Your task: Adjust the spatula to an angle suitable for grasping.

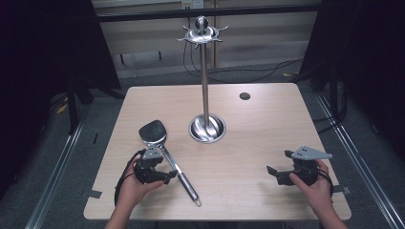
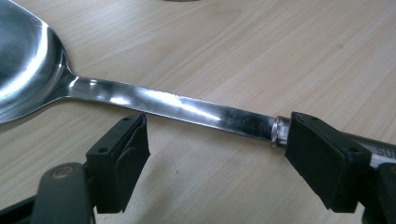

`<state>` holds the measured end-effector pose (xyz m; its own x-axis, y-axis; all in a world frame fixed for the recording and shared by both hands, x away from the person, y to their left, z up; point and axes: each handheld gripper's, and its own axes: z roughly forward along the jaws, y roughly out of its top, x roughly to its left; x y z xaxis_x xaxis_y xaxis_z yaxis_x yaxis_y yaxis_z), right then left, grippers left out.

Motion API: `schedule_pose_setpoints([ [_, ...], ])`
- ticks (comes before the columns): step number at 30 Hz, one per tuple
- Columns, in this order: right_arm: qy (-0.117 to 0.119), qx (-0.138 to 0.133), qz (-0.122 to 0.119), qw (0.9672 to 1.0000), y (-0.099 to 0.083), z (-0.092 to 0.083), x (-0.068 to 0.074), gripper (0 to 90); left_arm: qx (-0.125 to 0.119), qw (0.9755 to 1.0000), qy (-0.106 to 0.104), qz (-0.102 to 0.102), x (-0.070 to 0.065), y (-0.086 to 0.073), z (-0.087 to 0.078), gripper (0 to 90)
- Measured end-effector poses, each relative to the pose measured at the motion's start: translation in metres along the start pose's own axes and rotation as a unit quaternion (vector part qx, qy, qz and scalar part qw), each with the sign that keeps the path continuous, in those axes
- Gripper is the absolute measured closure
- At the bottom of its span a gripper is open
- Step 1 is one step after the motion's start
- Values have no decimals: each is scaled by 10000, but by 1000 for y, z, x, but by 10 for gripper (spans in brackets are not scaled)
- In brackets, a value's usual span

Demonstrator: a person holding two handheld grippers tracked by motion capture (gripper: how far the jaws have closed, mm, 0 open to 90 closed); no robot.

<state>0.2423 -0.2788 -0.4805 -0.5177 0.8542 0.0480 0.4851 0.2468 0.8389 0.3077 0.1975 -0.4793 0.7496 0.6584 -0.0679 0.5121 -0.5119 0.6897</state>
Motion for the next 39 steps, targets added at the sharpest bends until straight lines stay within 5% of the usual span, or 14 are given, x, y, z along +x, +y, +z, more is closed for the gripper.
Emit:
schedule_pose_setpoints([
  [5,-10,10,-30,10000,0,1,0,66,5,10000,1,-25,-2,-3,0,275],
  [10,1,-14,-28,10000,1,2,0,66,135,9997,-36,183,-2,-3,-1,470],
  [12,10,-2,-33,10000,1,3,0,66,135,9998,-87,78,-2,-3,-2,697],
  [16,11,-1,-11,10000,0,2,-2,65,273,9993,-248,83,-3,-1,-2,873],
  [24,13,-51,87,9999,-1,-2,-4,66,465,9978,-353,304,-11,5,7,900],
  [39,-55,-34,182,9998,-7,-7,-6,66,301,9972,-569,373,-17,11,17,900],
])
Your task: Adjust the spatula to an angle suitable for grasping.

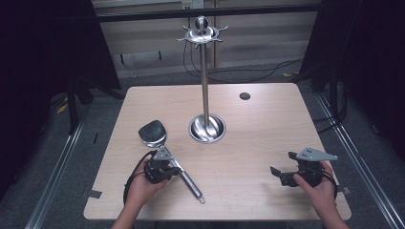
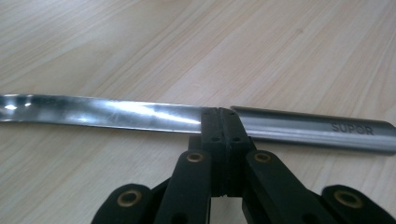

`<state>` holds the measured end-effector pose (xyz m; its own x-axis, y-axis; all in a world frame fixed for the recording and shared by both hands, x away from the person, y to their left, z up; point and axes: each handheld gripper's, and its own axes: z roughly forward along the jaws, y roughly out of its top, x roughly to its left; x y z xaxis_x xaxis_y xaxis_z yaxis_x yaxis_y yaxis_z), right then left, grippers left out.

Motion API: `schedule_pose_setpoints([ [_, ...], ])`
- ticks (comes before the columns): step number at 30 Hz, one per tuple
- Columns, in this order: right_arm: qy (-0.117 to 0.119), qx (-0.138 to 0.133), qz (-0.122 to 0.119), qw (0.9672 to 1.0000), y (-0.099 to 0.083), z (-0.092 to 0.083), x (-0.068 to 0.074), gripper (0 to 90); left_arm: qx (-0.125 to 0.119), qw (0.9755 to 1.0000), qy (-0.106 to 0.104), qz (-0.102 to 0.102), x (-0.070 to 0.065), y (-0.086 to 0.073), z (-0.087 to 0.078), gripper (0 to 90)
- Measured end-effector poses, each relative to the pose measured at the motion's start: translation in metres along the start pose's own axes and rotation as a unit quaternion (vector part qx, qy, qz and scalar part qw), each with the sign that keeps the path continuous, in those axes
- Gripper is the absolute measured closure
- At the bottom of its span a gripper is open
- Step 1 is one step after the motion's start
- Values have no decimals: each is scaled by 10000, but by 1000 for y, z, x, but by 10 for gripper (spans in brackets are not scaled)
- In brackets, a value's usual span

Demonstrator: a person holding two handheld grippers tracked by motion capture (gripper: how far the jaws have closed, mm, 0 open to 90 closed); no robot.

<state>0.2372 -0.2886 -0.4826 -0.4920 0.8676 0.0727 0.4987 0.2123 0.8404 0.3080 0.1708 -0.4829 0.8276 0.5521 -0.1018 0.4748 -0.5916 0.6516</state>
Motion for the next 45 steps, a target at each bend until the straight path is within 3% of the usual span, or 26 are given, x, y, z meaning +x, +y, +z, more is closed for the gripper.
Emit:
schedule_pose_setpoints([
  [4,-14,13,59,10000,-2,-3,-2,66,105,9999,-22,83,-3,6,6,900],
  [12,-67,-13,114,9999,-6,-8,-3,65,15,9998,-153,119,-6,18,20,900],
  [13,-90,-11,139,9999,-8,-11,-3,66,-9,9996,-244,130,-8,22,25,900],
  [19,-172,2,205,9996,-14,-18,-6,65,16,9991,-287,312,-14,36,40,900],
  [27,-241,-41,305,9992,-20,-26,-9,65,-106,9990,-336,281,-17,50,60,900],
  [32,-262,-19,294,9992,-23,-28,-7,65,-86,9989,-361,298,-15,54,60,900],
  [36,-253,14,248,9994,-23,-27,-5,65,-244,9993,-193,204,-5,56,49,900],
  [37,-224,23,224,9995,-22,-26,-3,66,-346,9994,-18,57,6,55,41,900],
  [38,-224,23,224,9995,-22,-26,-3,66,-346,9994,-18,57,6,55,41,900],
  [45,-155,-8,173,9997,-15,-18,0,65,-386,9973,592,-202,45,50,26,900],
])
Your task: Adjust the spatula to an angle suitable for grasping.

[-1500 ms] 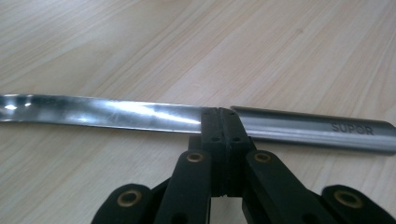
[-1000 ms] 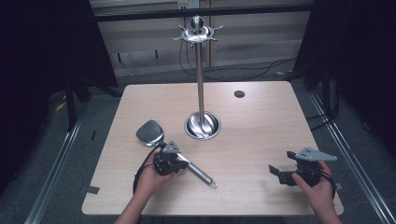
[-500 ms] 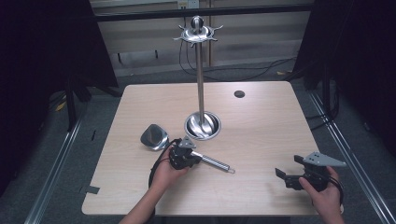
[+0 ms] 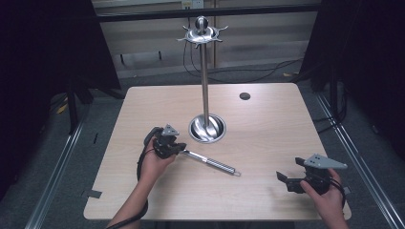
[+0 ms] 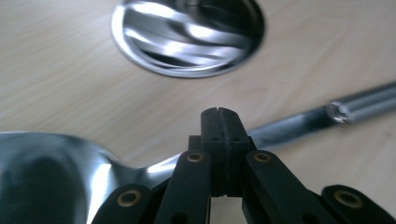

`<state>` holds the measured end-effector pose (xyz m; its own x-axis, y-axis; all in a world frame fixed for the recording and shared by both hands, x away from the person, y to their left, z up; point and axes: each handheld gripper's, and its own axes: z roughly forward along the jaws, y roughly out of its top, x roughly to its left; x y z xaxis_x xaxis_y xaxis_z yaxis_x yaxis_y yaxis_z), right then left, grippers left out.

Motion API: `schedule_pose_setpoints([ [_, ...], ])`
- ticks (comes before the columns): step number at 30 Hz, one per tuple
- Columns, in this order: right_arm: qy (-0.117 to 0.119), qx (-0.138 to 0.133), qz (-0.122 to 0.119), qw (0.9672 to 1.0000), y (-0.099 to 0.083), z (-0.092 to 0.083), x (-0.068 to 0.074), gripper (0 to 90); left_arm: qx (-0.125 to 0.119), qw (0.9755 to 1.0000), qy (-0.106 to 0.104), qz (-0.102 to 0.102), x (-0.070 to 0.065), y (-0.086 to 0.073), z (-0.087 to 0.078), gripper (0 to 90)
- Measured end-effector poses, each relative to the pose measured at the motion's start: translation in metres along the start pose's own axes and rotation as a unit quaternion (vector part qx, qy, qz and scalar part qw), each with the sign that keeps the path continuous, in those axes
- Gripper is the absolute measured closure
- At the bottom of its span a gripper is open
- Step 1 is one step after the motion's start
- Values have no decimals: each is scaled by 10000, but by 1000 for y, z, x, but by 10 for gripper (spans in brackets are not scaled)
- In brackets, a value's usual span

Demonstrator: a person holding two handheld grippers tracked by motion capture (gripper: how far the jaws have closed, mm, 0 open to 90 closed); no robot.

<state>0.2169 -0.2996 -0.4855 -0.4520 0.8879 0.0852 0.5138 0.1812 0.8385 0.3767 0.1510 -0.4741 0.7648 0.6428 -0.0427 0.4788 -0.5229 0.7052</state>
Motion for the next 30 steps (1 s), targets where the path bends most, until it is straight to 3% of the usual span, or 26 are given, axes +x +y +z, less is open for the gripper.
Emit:
schedule_pose_setpoints([
  [3,13,-13,-13,10000,2,3,0,65,63,9995,262,-146,14,-2,1,900],
  [4,59,-14,-49,10000,3,5,1,65,53,9994,199,-262,17,-4,3,900],
  [5,59,-14,-49,10000,3,5,1,65,62,9993,267,-234,20,-5,4,900],
  [7,87,-10,-59,9999,4,8,2,66,-36,9984,342,-441,23,-7,8,900],
  [8,122,12,-103,9999,5,10,3,66,156,9987,379,-317,27,-7,10,900],
  [9,134,6,-102,9999,6,11,3,66,155,9983,375,-427,26,-8,13,900],
  [17,201,33,-184,9996,9,16,6,66,310,9973,478,-455,29,-8,21,900],
  [22,199,35,-171,9996,8,16,7,66,340,9970,471,-513,32,-15,14,900],
  [23,199,32,-176,9996,8,16,7,66,322,9962,497,-634,30,-16,12,900],
  [26,220,-17,-191,9996,10,15,8,65,437,9962,553,-520,27,-20,6,900],
  [30,214,5,-170,9996,10,14,10,66,477,9954,519,-645,23,-28,-3,900],
])
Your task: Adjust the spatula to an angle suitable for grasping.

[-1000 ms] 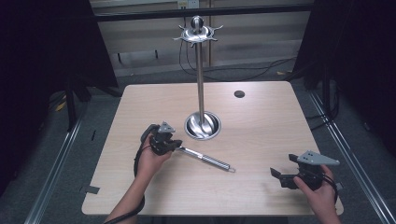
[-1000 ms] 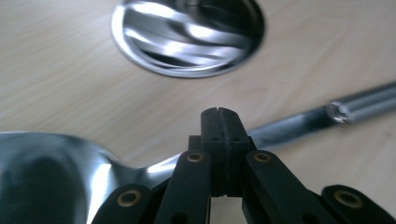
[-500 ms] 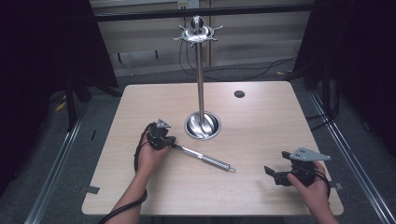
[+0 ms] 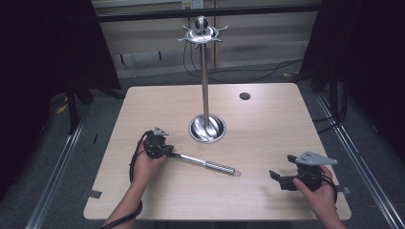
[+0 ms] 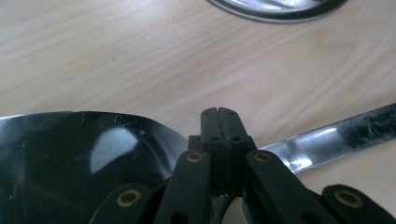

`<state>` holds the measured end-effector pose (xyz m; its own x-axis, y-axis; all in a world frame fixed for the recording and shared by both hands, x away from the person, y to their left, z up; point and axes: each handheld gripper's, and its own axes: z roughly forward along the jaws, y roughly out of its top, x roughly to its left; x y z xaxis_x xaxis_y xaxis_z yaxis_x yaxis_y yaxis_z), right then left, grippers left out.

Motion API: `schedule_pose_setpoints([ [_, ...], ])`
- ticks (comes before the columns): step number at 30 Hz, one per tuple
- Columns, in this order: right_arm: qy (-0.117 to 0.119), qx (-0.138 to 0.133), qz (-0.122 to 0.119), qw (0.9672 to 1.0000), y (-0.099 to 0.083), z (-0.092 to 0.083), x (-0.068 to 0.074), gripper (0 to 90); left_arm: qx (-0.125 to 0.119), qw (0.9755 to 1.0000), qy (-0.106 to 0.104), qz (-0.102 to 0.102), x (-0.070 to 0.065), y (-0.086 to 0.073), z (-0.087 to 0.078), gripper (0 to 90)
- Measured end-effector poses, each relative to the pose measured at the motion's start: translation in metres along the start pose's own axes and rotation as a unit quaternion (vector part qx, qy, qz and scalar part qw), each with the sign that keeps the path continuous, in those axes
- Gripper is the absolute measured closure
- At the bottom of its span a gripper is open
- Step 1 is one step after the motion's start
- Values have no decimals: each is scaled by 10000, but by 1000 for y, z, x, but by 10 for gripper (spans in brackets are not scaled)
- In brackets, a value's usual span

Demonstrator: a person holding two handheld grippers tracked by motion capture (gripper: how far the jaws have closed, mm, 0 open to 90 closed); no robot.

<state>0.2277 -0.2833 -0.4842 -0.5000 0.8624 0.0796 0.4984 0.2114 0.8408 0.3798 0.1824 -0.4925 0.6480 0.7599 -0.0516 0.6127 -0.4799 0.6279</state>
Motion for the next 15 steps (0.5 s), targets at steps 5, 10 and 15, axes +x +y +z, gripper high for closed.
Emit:
schedule_pose_setpoints([
  [5,20,-18,-29,10000,2,1,1,66,85,10000,25,-21,-4,-10,-10,890],
  [10,60,-21,-68,10000,4,6,3,65,30,10000,43,-85,-8,-21,-18,887],
  [15,165,6,-133,9998,8,14,5,65,51,9998,-104,-147,-9,-29,-25,879],
])
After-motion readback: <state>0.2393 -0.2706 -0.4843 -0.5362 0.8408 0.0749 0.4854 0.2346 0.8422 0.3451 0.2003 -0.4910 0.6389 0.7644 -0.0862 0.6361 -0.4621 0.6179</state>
